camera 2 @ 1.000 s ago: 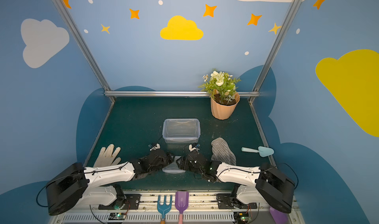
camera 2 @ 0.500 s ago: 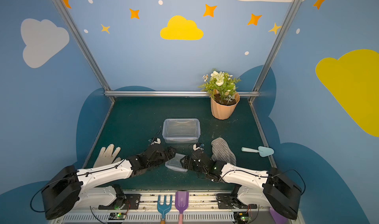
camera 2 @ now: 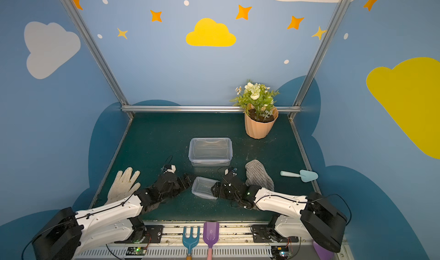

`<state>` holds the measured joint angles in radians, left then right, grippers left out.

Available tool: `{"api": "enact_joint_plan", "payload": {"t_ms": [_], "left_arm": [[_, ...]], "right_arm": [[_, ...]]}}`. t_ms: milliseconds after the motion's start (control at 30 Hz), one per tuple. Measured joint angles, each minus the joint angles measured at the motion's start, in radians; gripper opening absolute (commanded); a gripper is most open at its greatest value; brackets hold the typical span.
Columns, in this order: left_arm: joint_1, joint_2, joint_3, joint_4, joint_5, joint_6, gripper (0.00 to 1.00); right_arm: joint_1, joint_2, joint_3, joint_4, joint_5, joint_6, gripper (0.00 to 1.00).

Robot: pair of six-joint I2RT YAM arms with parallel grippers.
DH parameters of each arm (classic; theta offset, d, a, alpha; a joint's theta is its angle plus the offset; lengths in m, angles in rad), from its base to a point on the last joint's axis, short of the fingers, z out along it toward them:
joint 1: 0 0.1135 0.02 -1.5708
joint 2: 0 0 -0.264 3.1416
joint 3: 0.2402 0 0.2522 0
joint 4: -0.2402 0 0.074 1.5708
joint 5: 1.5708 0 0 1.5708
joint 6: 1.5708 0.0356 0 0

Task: Wipe the insides of the lunch boxes
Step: Open the fastener of the lunch box.

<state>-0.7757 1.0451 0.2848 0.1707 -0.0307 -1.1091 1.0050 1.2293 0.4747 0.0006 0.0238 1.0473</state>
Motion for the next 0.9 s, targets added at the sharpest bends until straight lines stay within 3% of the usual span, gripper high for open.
{"api": "enact_joint_plan", "payload": {"t_ms": [333,533,700,900], "left_arm": [[0.002,0.017,-0.069,0.246,0.064,-0.076,0.91],[0.0,0.041,-0.087,0.268,0.065,-0.117,0.89],[-0.027,0.153,-0.087,0.328,0.066,-0.16,0.85],[-0.084,0.308,-0.079,0.519,0.038,-0.215,0.74]], "right_arm": [[-0.01,0.063,0.048,-0.014,-0.028,-0.001,0.82],[-0.013,0.101,0.076,-0.013,-0.049,0.0,0.82],[-0.014,0.128,0.099,-0.013,-0.061,0.0,0.82],[-0.014,0.13,0.1,-0.015,-0.063,0.011,0.8]]}}
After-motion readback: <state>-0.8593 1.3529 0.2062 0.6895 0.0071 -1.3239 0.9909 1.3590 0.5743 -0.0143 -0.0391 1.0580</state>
